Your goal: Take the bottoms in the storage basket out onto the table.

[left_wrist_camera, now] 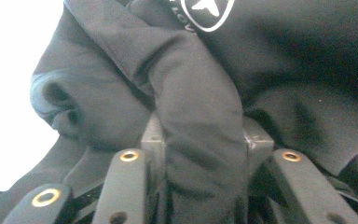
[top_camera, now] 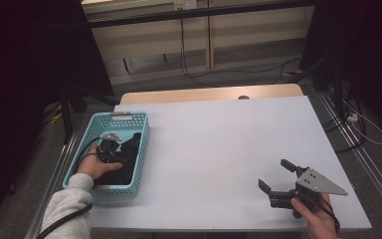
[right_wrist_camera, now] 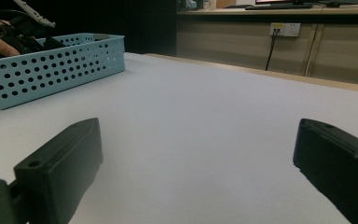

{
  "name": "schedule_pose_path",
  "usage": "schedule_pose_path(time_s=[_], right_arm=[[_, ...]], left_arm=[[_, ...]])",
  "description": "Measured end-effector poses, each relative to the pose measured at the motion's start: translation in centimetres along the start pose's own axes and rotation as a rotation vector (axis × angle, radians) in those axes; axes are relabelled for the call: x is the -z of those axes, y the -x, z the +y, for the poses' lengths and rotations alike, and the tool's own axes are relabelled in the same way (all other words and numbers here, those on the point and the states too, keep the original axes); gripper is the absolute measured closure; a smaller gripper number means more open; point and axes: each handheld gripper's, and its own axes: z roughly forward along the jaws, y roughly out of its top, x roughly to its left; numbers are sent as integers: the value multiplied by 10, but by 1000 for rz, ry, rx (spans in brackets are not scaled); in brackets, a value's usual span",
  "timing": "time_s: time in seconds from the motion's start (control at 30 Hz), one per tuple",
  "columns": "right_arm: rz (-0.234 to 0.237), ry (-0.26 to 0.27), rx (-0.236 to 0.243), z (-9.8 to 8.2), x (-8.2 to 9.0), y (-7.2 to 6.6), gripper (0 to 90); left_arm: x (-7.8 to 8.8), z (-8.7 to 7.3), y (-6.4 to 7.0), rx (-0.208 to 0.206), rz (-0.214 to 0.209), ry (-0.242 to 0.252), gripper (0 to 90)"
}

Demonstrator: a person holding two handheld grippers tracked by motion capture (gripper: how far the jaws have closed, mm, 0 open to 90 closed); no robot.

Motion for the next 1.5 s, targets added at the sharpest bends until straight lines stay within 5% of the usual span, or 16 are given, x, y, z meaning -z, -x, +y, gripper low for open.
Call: schedule_pose_path(time_s=[0.23,0.57,0.8,1.27,1.5], right_arm=[[-3,-2,0,0,0,0,8],[-6,-3,-2,0,0,1,8],[-1,-1,-1,0,0,1,8],[2,3,2,0,1,0,8],[4,2,4,0,2,0,8]], left_arm=[[0,1,0,39,4,1,660],[3,14,2,92,26,-83,673],[22,24,1,109,47,-137,697],[70,51,4,150,84,-64,713],[95,75,10,108,93,-14,743]])
